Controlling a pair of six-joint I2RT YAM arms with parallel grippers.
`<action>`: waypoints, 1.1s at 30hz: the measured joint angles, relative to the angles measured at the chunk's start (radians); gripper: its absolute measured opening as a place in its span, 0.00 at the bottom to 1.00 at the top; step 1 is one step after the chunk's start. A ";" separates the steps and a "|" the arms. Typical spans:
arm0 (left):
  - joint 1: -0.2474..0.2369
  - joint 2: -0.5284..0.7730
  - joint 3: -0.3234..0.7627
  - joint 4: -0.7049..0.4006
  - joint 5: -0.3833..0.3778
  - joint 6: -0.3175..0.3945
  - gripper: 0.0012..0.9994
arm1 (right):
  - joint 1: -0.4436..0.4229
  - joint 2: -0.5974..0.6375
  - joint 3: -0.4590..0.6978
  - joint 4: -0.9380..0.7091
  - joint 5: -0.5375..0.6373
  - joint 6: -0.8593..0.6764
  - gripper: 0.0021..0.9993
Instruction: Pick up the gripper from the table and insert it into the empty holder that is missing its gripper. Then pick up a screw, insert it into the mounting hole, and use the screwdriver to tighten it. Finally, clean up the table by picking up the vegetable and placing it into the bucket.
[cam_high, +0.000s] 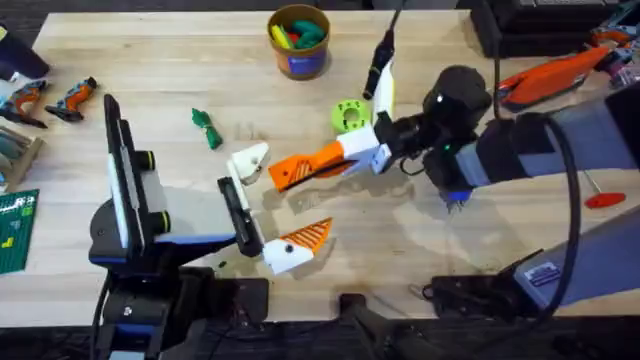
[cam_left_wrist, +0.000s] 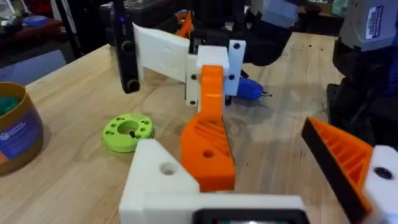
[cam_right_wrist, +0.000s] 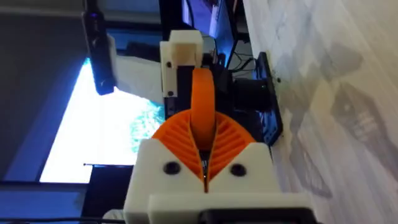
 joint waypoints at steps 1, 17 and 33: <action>0.000 0.000 0.000 0.000 0.000 0.000 0.99 | 0.000 0.000 -0.012 -0.001 0.006 0.000 0.01; 0.000 0.000 0.000 0.000 0.000 0.000 0.99 | 0.023 0.000 -0.019 0.065 0.050 -0.002 0.01; 0.000 0.000 0.000 0.000 0.000 0.000 0.99 | 0.023 0.000 -0.015 0.101 0.049 -0.004 0.01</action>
